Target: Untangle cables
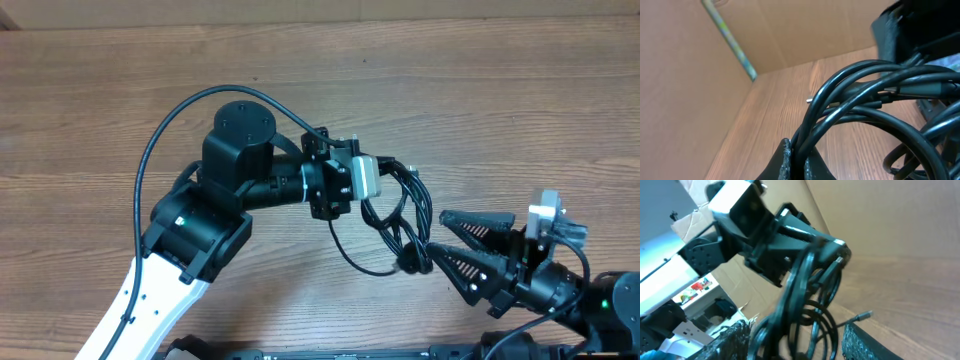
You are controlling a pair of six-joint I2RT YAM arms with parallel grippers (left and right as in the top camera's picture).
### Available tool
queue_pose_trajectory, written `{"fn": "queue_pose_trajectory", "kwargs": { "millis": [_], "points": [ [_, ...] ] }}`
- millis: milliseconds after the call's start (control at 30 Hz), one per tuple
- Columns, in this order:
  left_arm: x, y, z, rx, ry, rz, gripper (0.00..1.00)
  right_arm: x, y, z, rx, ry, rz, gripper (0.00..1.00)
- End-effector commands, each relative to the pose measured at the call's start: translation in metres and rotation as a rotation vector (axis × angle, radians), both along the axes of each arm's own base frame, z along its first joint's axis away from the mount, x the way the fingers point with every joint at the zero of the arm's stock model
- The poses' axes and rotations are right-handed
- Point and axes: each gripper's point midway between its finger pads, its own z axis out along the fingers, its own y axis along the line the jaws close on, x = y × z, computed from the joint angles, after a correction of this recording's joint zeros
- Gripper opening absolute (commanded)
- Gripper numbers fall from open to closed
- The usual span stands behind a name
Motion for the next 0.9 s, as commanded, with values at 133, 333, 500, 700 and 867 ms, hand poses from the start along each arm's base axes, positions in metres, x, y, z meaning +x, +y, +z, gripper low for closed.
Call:
{"fn": "queue_pose_trajectory", "kwargs": {
  "millis": [133, 333, 500, 700, 867],
  "points": [
    [-0.028, -0.019, 0.011, -0.029, -0.051, -0.121, 0.04, 0.019, 0.0, -0.011, -0.001, 0.105, -0.003, 0.47],
    [-0.037, -0.022, 0.015, -0.049, -0.057, -0.173, 0.04, 0.034, -0.004, -0.023, -0.022, 0.147, -0.046, 0.47],
    [-0.043, -0.023, 0.015, -0.055, -0.05, -0.201, 0.04, 0.053, -0.023, -0.049, -0.074, 0.231, -0.213, 0.38],
    [-0.012, -0.018, 0.01, -0.015, -0.068, -0.028, 0.04, 0.052, -0.027, -0.065, -0.088, 0.312, -0.242, 0.18],
    [0.013, -0.01, 0.005, 0.003, -0.013, 0.14, 0.04, 0.051, -0.027, -0.069, -0.09, 0.331, -0.24, 0.11]
  ]
}}
